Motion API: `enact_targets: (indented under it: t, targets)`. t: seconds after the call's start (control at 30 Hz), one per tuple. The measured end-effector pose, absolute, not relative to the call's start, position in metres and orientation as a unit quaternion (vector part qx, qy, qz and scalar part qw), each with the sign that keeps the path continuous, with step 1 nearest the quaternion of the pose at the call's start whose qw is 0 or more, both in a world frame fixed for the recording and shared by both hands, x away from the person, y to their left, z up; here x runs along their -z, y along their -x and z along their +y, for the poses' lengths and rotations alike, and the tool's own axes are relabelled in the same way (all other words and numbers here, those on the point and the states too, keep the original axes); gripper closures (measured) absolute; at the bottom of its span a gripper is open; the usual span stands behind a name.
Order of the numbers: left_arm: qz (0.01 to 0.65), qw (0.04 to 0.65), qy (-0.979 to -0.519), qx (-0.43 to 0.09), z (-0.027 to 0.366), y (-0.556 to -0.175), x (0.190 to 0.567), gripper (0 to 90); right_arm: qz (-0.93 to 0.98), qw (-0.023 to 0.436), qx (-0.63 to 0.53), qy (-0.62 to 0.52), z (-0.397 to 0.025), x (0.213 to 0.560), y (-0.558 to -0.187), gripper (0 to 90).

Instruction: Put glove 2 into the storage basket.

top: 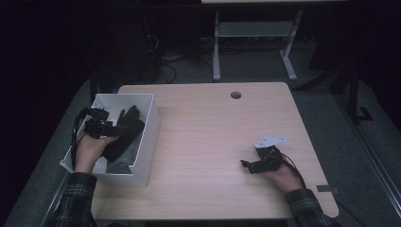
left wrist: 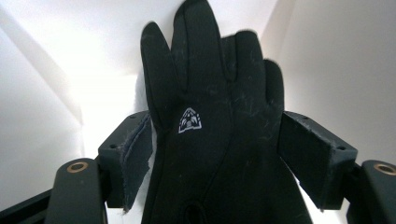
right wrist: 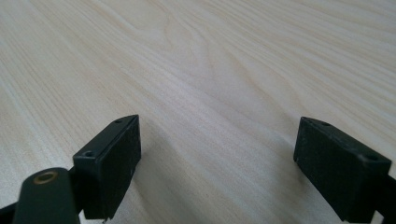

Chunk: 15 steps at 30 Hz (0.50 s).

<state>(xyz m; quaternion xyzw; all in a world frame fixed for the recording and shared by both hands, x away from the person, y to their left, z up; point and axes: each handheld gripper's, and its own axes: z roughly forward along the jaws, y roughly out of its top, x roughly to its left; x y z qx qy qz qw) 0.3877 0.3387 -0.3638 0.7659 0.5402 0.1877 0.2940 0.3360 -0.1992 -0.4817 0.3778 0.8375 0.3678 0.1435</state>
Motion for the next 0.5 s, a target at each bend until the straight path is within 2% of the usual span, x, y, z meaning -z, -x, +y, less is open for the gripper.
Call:
enact_targets:
  t: [0.5]
  targets:
    - [0.498,0.327,-0.782,-0.181,0.320,-0.387,0.332,24.1,0.838,0.144,-0.368,-0.378,-0.199,0.482,-0.336,14.7]
